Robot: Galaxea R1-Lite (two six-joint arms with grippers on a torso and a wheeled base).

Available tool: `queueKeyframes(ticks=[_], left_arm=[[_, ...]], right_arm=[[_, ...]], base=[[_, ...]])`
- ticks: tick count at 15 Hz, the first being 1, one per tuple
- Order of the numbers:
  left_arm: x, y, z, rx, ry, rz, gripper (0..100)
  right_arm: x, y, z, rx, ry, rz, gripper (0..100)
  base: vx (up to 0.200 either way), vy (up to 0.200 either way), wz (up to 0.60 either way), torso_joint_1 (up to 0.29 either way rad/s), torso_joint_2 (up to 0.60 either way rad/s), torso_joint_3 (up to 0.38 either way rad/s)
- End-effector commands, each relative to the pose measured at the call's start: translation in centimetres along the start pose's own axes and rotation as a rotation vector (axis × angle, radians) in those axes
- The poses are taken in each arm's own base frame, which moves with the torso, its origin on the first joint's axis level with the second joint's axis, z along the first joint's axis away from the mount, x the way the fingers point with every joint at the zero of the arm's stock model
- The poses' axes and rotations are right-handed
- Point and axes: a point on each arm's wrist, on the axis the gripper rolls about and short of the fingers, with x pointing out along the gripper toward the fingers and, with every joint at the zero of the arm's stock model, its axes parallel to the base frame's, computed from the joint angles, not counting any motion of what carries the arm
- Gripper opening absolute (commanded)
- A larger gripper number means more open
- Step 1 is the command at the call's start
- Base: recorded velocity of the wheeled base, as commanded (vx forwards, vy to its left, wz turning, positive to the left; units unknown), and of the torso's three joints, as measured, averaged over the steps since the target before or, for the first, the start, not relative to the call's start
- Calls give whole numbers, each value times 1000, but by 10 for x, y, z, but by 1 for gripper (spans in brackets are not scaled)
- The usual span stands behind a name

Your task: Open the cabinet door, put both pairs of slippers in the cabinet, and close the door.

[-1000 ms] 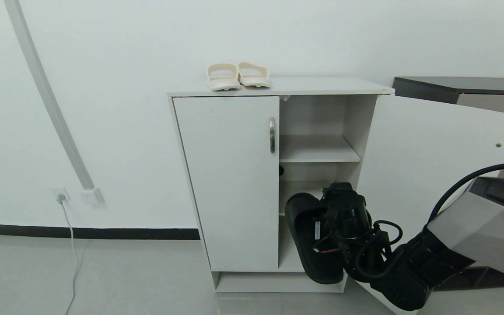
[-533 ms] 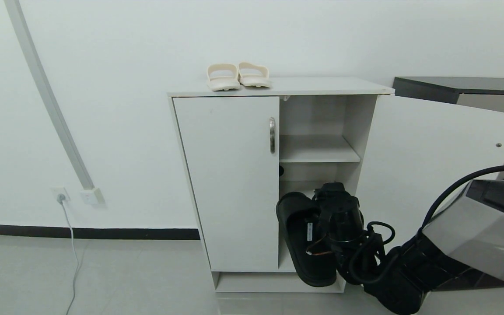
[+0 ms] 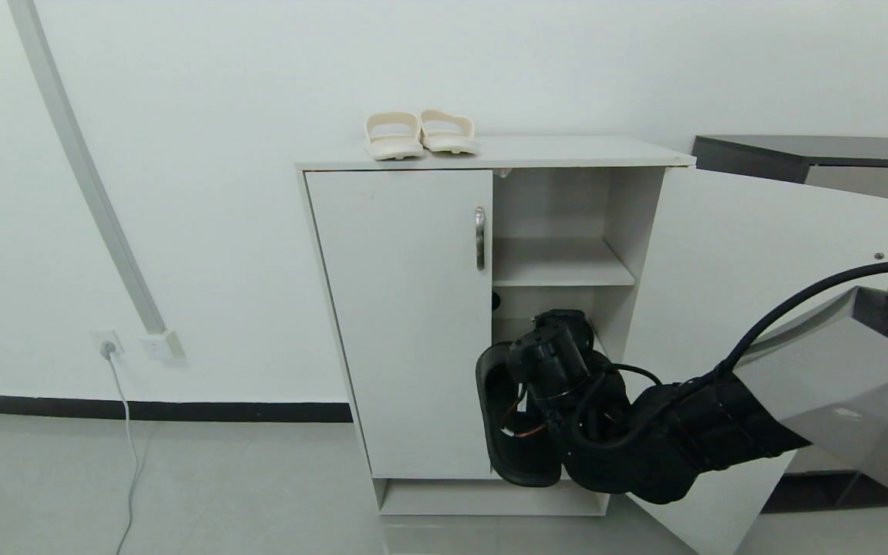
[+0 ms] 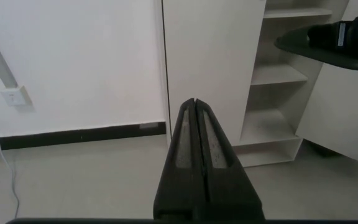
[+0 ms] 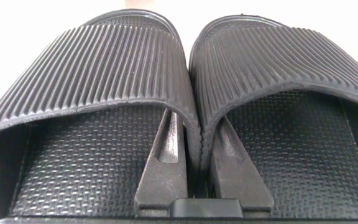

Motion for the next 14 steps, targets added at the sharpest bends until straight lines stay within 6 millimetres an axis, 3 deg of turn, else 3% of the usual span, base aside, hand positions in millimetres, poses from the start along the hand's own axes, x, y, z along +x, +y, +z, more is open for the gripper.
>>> queueKeyframes(ticks=[1, 5, 12, 14], left_arm=[[0, 0, 0, -2, 2, 0, 0], [0, 0, 0, -3, 2, 2, 0], [0, 0, 0, -3, 2, 2, 0], [0, 0, 0, -5, 2, 2, 0]], right_arm=[[2, 3, -1, 2, -2, 1, 0], [4, 4, -8, -14, 4, -16, 0], [6, 4, -11, -19, 6, -24, 0], [9, 5, -16, -27, 16, -27, 0]], base=[[0, 0, 0, 0, 0, 0], [0, 0, 0, 0, 0, 0], [0, -200, 0, 2, 1, 2], [0, 0, 0, 0, 0, 0]])
